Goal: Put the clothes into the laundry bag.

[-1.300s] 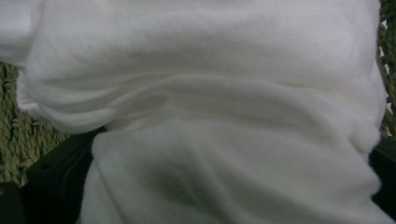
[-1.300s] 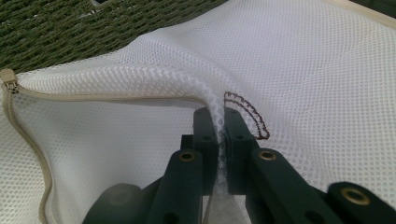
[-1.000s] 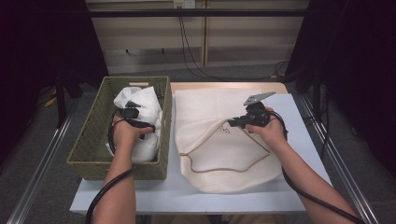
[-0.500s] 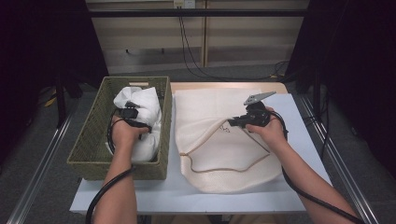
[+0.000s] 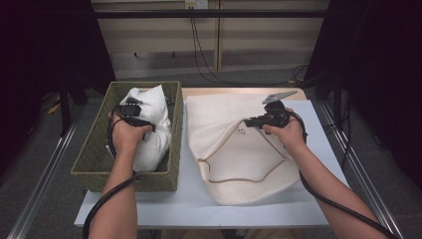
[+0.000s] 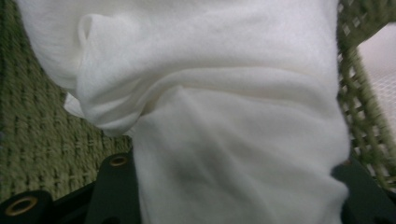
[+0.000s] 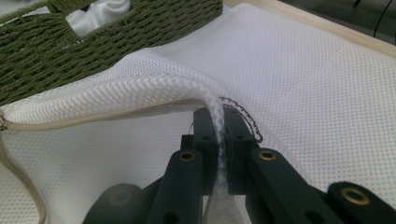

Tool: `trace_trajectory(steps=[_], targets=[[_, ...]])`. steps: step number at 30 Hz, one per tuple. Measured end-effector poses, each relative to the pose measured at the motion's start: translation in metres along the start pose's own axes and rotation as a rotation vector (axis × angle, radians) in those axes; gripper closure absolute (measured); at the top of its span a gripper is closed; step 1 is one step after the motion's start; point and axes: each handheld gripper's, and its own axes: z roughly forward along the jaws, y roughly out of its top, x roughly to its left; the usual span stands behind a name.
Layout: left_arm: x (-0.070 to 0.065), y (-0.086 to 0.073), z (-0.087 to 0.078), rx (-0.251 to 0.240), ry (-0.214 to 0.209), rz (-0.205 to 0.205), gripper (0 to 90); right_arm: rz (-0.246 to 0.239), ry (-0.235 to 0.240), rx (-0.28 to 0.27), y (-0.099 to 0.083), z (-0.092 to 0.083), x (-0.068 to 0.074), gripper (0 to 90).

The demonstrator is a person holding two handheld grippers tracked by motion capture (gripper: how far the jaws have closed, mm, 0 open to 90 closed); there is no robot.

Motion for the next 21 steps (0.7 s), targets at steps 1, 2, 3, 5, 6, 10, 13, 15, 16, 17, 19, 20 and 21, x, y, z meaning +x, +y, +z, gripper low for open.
trace_trajectory(steps=[1,2,3,5,6,10,13,15,16,17,19,20,21], targets=[[0.0,0.0,0.0,0.0,0.0,0.0,46.3,0.001,-0.005,0.003,0.001,-0.001,-0.001,86.6],[0.001,0.002,-0.005,-0.007,-0.008,-0.001,46.3,0.001,-0.005,0.003,0.001,-0.001,-0.001,86.6],[0.003,0.006,-0.013,-0.037,-0.023,-0.013,46.3,-0.009,-0.018,0.002,0.003,-0.002,-0.003,86.6],[0.004,0.009,-0.019,-0.051,-0.035,-0.016,46.3,-0.006,-0.019,0.0,0.004,-0.003,-0.004,86.6],[0.003,0.013,-0.026,-0.074,-0.047,-0.02,46.3,0.001,-0.03,-0.006,0.005,-0.004,-0.005,86.6],[0.001,0.02,-0.037,-0.092,-0.068,-0.005,46.3,0.022,-0.027,-0.019,0.005,-0.004,-0.01,86.6],[-0.003,0.027,-0.05,-0.131,-0.11,-0.018,46.4,0.034,-0.045,-0.028,0.007,-0.008,-0.016,86.6],[-0.006,0.032,-0.058,-0.137,-0.118,0.007,46.5,0.043,-0.056,-0.029,0.009,-0.009,-0.018,86.6],[-0.008,0.034,-0.062,-0.142,-0.12,0.022,46.5,0.041,-0.056,-0.031,0.009,-0.009,-0.02,86.6],[-0.008,0.034,-0.062,-0.142,-0.12,0.022,46.5,0.041,-0.056,-0.031,0.009,-0.009,-0.02,86.6],[-0.01,0.039,-0.071,-0.165,-0.156,0.007,46.5,0.056,-0.056,-0.038,0.009,-0.01,-0.022,86.6],[-0.012,0.041,-0.074,-0.172,-0.168,0.006,46.5,0.062,-0.062,-0.039,0.009,-0.01,-0.022,86.6],[-0.014,0.042,-0.076,-0.183,-0.175,0.002,46.5,0.065,-0.062,-0.041,0.01,-0.01,-0.023,86.6]])
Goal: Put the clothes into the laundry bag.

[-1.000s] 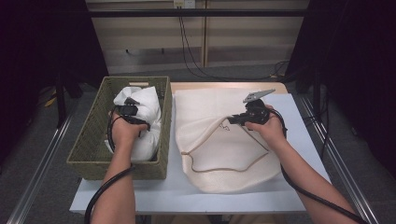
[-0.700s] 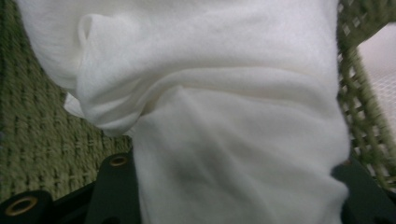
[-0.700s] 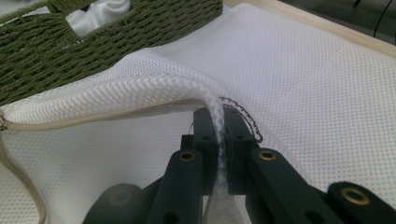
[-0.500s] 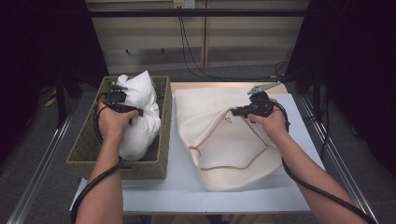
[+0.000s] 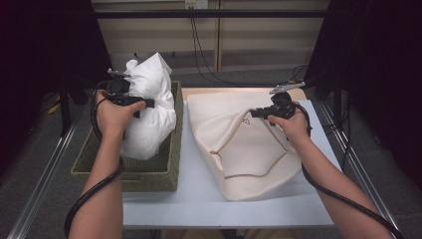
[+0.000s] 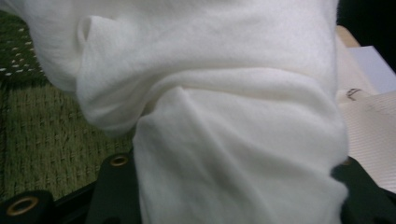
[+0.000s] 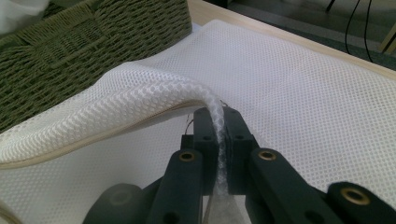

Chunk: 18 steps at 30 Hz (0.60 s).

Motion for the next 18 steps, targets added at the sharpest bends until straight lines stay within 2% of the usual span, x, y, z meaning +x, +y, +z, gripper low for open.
trace_trajectory(steps=[2,3,6,7,9,12,13,14,15,16,17,18], targets=[[-0.004,0.004,-0.005,0.001,-0.017,0.02,46.5,0.006,0.0,-0.001,0.001,0.001,-0.001,86.6],[-0.004,0.004,-0.005,0.001,-0.017,0.02,46.5,0.006,0.0,-0.001,0.001,0.001,-0.001,86.6],[-0.015,0.011,-0.013,-0.022,-0.068,0.021,46.5,0.007,-0.012,0.005,0.003,0.002,-0.003,86.6],[-0.015,0.011,-0.013,-0.022,-0.068,0.021,46.5,0.007,-0.012,0.005,0.003,0.002,-0.003,86.6],[-0.022,0.014,-0.015,-0.025,-0.089,0.043,46.5,0.009,-0.018,0.004,0.005,0.003,-0.003,86.6],[-0.036,0.017,-0.015,-0.016,-0.147,0.068,46.5,0.015,-0.018,0.01,0.006,0.006,-0.003,86.7],[-0.036,0.017,-0.015,-0.016,-0.147,0.068,46.5,0.015,-0.018,0.01,0.006,0.006,-0.003,86.7],[-0.042,0.018,-0.014,-0.013,-0.177,0.075,46.5,0.014,-0.024,0.007,0.007,0.007,-0.004,86.7],[-0.042,0.018,-0.014,-0.013,-0.177,0.075,46.5,0.019,-0.025,0.007,0.008,0.007,-0.004,86.7],[-0.049,0.019,-0.013,-0.012,-0.206,0.079,46.5,0.022,-0.027,0.005,0.008,0.007,-0.004,86.8],[-0.049,0.019,-0.013,-0.012,-0.206,0.079,46.5,0.022,-0.02,0.002,0.009,0.008,-0.005,86.8],[-0.057,0.02,-0.014,-0.004,-0.228,0.103,46.5,0.023,-0.03,0.005,0.01,0.009,-0.006,86.8]])
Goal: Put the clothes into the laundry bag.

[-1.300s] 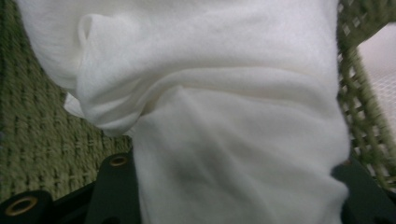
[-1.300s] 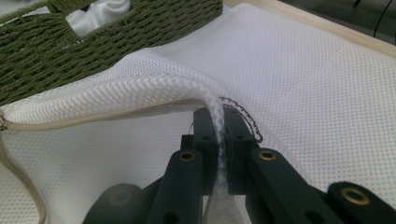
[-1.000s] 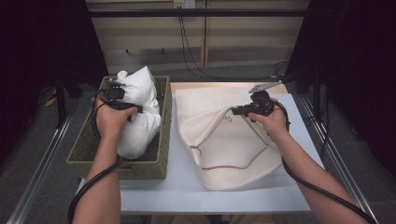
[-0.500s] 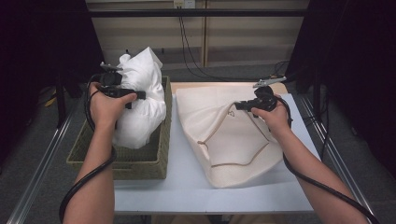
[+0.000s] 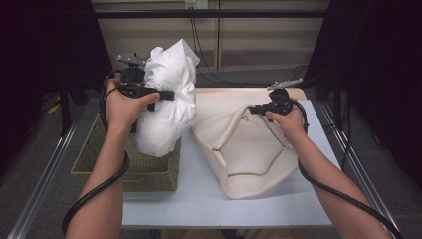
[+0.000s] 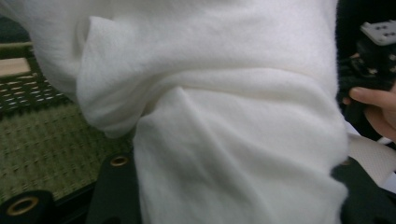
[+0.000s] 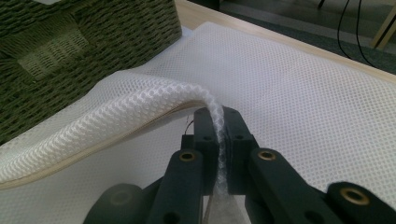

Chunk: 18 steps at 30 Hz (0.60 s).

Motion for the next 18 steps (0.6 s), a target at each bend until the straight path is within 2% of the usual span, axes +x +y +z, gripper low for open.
trace_trajectory(steps=[1,3,6,8,10,11,12,13,16,18], targets=[[0.0,0.0,0.0,0.0,0.0,0.0,46.5,0.0,0.0,0.0,0.0,0.0,0.0,86.8],[-0.008,0.002,0.001,0.007,-0.027,0.021,46.5,0.006,-0.009,-0.019,0.003,0.0,-0.002,86.9],[-0.022,0.002,0.005,0.006,-0.1,0.044,46.4,0.013,-0.015,-0.02,0.01,0.001,-0.003,86.9],[-0.025,0.002,0.005,0.01,-0.109,0.051,46.4,0.008,-0.019,-0.021,0.012,0.001,-0.003,86.9],[-0.035,0.0,0.007,0.022,-0.14,0.081,46.5,0.002,-0.02,-0.021,0.015,0.003,-0.002,86.9],[-0.035,0.0,0.007,0.022,-0.14,0.081,46.4,0.002,-0.02,-0.021,0.015,0.003,-0.002,86.9],[-0.043,-0.001,0.009,0.033,-0.166,0.098,46.5,0.011,-0.023,-0.022,0.015,0.005,-0.001,86.9],[-0.043,-0.001,0.009,0.033,-0.166,0.098,46.4,0.006,-0.026,-0.016,0.015,0.006,-0.002,86.9],[-0.056,-0.006,0.011,0.049,-0.22,0.129,46.4,0.021,-0.025,-0.022,0.015,0.008,-0.003,86.9],[-0.06,-0.008,0.012,0.055,-0.232,0.145,46.4,0.024,-0.026,-0.024,0.015,0.009,-0.003,86.9]])
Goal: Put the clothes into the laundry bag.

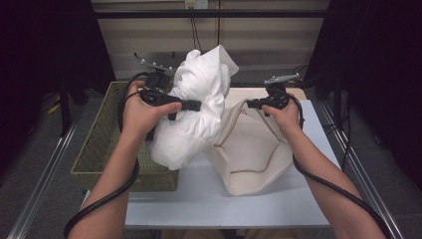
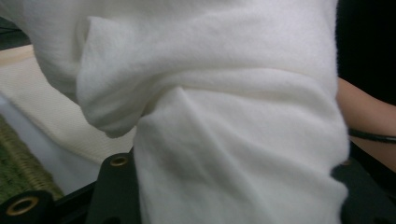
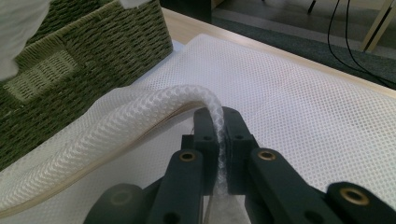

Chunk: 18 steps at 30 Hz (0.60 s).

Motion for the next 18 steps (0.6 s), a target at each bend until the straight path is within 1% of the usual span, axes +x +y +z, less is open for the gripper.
trace_trajectory(steps=[1,2,3,4,5,6,7,8,9,10,11,12,13,14,15,16,18], targets=[[-0.004,-0.001,0.002,0.005,-0.01,0.006,46.4,-0.001,0.001,-0.002,0.0,0.0,0.0,86.9],[-0.01,-0.004,0.006,0.02,-0.036,0.019,46.4,0.008,-0.001,-0.004,0.0,0.0,-0.001,86.9],[-0.01,-0.004,0.006,0.02,-0.036,0.019,46.4,0.009,0.002,-0.005,0.0,0.0,-0.001,86.9],[-0.016,-0.006,0.011,0.04,-0.066,0.035,46.4,0.011,0.002,-0.004,0.0,-0.001,-0.002,86.9],[-0.016,-0.006,0.011,0.04,-0.066,0.035,46.4,0.011,0.002,-0.004,0.0,-0.001,-0.002,86.9],[-0.023,-0.009,0.016,0.058,-0.09,0.061,46.4,0.011,0.003,-0.005,0.001,-0.001,-0.002,86.9],[-0.023,-0.009,0.016,0.058,-0.09,0.061,46.4,0.011,0.003,-0.005,0.001,-0.001,-0.002,86.9],[-0.028,-0.013,0.022,0.073,-0.114,0.068,46.4,0.01,0.003,0.002,0.001,-0.001,-0.002,86.9],[-0.028,-0.013,0.022,0.073,-0.114,0.068,46.4,0.01,0.003,0.002,0.001,-0.001,-0.002,86.9],[-0.032,-0.017,0.028,0.081,-0.156,0.074,46.3,0.011,0.007,0.002,0.001,-0.001,-0.002,86.9],[-0.032,-0.017,0.028,0.081,-0.156,0.074,46.3,0.011,0.007,0.002,0.001,-0.001,-0.002,86.9],[-0.035,-0.02,0.031,0.09,-0.164,0.073,46.3,0.013,0.008,-0.003,0.0,-0.001,-0.003,86.8],[-0.037,-0.022,0.034,0.101,-0.184,0.077,46.3,0.013,0.008,-0.003,0.0,-0.001,-0.003,86.8],[-0.042,-0.025,0.04,0.122,-0.213,0.102,46.3,0.016,0.01,-0.006,0.001,-0.001,-0.004,86.8],[-0.042,-0.025,0.04,0.122,-0.213,0.102,46.2,0.016,0.01,-0.006,0.001,-0.001,-0.004,86.8],[-0.045,-0.027,0.043,0.135,-0.216,0.106,46.2,0.024,0.013,-0.003,0.001,-0.001,-0.004,86.8],[-0.049,-0.03,0.049,0.156,-0.213,0.126,46.2,0.021,0.012,-0.007,0.001,-0.001,-0.005,86.8]])
